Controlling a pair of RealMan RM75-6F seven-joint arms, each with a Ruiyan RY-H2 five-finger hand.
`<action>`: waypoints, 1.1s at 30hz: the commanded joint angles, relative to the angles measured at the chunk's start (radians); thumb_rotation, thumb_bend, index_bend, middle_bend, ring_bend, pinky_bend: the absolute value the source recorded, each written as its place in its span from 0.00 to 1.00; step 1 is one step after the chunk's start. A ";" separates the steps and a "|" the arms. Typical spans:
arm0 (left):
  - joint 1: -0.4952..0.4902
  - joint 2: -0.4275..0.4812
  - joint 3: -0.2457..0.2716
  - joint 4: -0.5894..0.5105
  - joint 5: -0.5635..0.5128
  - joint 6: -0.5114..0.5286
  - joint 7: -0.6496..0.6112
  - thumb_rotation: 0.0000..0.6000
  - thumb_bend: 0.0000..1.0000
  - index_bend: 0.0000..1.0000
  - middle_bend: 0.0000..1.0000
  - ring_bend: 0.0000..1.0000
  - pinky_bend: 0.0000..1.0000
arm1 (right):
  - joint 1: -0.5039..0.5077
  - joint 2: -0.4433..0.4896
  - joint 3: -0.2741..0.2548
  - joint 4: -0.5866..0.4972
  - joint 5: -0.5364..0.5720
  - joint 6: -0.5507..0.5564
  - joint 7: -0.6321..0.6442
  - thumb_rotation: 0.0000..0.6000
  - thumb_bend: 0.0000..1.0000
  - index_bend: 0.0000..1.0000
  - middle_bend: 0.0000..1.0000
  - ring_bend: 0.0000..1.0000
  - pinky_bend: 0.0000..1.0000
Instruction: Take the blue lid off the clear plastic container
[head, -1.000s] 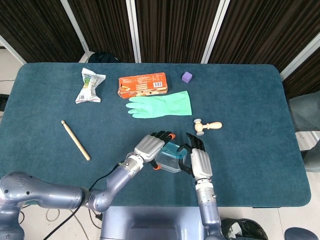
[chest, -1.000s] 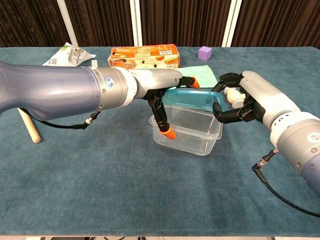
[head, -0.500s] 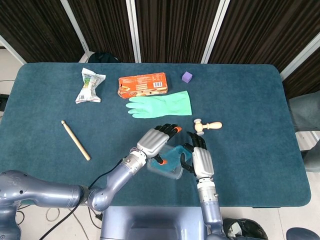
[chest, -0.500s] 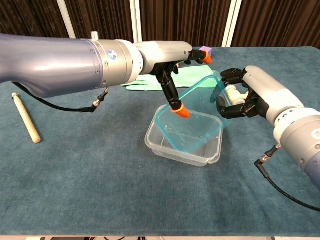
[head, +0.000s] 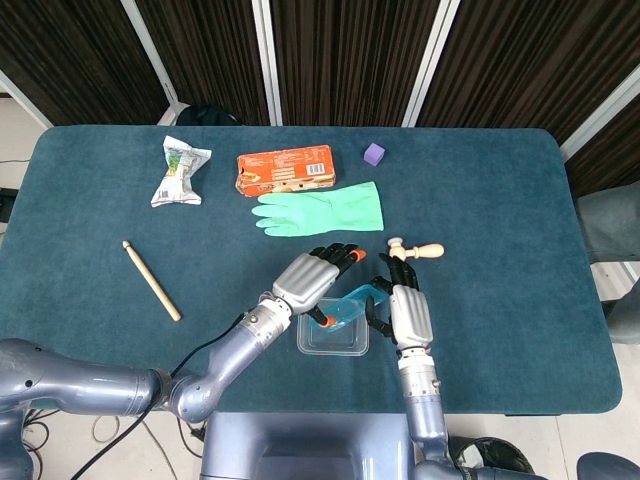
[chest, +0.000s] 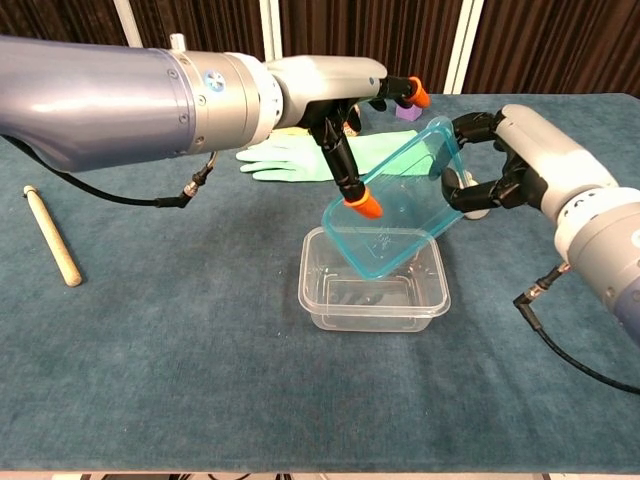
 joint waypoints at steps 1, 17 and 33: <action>0.003 0.008 -0.008 -0.005 0.002 0.005 -0.009 1.00 0.00 0.00 0.00 0.00 0.14 | 0.009 0.002 0.022 0.003 0.004 -0.001 0.002 1.00 0.64 0.61 0.13 0.00 0.00; 0.050 0.075 -0.023 -0.067 0.061 0.027 -0.088 1.00 0.00 0.00 0.00 0.00 0.14 | 0.037 0.104 0.188 0.063 0.077 -0.015 0.010 1.00 0.64 0.61 0.14 0.00 0.00; 0.183 0.234 0.007 -0.183 0.158 0.076 -0.206 1.00 0.00 0.00 0.00 0.00 0.14 | -0.071 0.260 0.099 0.203 0.093 -0.072 0.113 1.00 0.64 0.49 0.13 0.00 0.00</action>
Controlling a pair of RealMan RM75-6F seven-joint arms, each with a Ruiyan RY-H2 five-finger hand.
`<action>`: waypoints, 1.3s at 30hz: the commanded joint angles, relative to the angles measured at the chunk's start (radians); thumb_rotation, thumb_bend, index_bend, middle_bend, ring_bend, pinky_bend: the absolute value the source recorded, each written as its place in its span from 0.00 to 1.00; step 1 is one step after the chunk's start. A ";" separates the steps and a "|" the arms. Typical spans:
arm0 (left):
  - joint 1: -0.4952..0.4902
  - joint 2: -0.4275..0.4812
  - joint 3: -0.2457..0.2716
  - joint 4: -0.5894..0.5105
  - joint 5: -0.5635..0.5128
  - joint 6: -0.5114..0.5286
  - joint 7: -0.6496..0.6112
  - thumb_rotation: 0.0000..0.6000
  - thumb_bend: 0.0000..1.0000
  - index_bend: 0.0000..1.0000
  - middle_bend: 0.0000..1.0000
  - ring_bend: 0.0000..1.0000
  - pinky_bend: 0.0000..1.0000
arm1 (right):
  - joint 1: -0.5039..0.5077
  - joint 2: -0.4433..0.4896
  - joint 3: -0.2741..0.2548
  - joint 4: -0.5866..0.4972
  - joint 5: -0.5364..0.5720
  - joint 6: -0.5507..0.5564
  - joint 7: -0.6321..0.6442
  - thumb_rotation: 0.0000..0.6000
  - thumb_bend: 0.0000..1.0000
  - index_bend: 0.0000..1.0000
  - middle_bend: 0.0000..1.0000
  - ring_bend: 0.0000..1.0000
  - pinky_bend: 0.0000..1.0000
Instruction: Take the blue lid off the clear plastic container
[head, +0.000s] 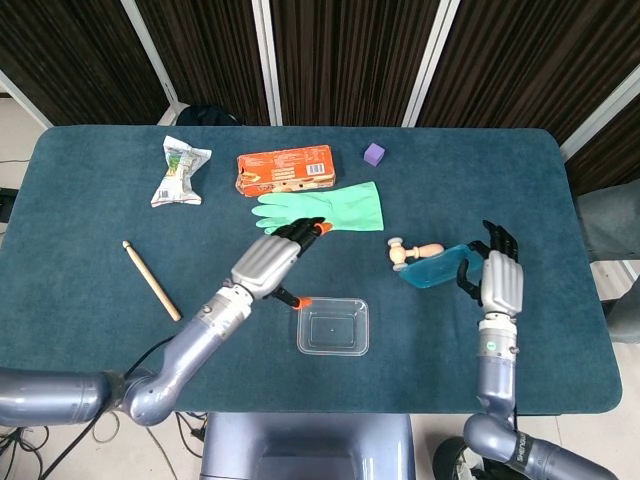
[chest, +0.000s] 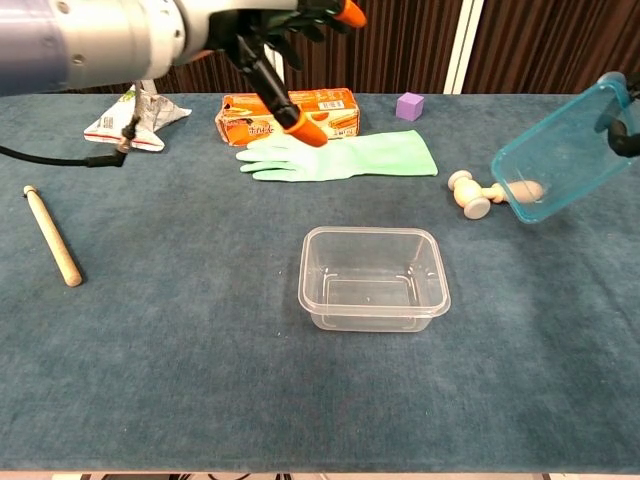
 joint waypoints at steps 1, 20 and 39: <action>0.047 0.049 0.022 -0.034 0.036 0.019 -0.036 1.00 0.00 0.00 0.00 0.00 0.14 | -0.031 0.032 -0.043 0.032 -0.018 -0.010 0.020 1.00 0.64 0.48 0.13 0.00 0.00; 0.273 0.221 0.161 -0.107 0.333 0.112 -0.195 1.00 0.00 0.00 0.00 0.00 0.12 | -0.104 0.169 -0.117 -0.074 -0.083 0.023 0.051 1.00 0.50 0.00 0.00 0.00 0.00; 0.697 0.231 0.476 0.077 0.756 0.522 -0.140 1.00 0.00 0.00 0.00 0.00 0.00 | -0.284 0.469 -0.409 -0.108 -0.542 0.162 0.187 1.00 0.26 0.00 0.00 0.00 0.00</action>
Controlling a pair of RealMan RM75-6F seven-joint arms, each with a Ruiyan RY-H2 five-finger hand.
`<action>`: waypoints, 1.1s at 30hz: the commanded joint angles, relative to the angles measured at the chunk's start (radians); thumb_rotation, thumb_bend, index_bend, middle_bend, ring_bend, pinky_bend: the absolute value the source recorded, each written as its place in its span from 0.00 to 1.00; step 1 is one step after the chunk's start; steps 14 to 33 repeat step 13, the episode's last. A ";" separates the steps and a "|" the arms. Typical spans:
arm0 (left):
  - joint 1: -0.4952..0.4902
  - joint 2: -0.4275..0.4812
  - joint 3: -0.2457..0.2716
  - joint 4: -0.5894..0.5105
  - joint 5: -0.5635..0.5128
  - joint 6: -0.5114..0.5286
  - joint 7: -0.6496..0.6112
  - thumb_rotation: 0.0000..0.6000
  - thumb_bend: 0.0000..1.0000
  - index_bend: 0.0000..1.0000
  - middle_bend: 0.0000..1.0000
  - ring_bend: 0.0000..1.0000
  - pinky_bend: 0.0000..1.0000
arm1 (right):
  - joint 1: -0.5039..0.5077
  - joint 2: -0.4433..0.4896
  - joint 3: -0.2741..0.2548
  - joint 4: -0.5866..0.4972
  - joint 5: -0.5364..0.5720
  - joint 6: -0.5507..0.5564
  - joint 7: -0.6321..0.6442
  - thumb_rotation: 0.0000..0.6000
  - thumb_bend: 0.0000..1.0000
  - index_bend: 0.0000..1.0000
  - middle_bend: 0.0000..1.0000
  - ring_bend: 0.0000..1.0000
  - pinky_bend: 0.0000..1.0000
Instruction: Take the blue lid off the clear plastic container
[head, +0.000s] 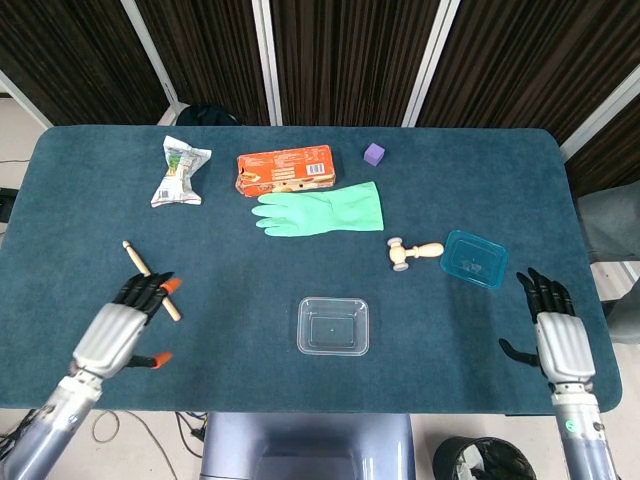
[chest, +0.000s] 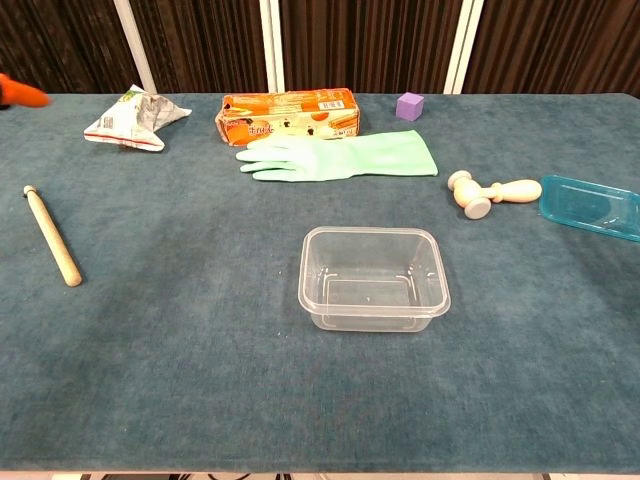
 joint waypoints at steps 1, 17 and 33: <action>0.088 -0.026 0.043 0.121 0.069 0.099 -0.020 1.00 0.00 0.00 0.00 0.00 0.00 | -0.045 0.039 -0.071 0.083 -0.135 0.080 0.033 1.00 0.26 0.00 0.00 0.00 0.00; 0.173 -0.056 -0.008 0.318 0.094 0.182 -0.055 1.00 0.00 0.00 0.00 0.00 0.00 | -0.068 0.002 -0.023 0.103 -0.041 0.109 0.012 1.00 0.26 0.00 0.00 0.00 0.00; 0.173 -0.056 -0.008 0.318 0.094 0.182 -0.055 1.00 0.00 0.00 0.00 0.00 0.00 | -0.068 0.002 -0.023 0.103 -0.041 0.109 0.012 1.00 0.26 0.00 0.00 0.00 0.00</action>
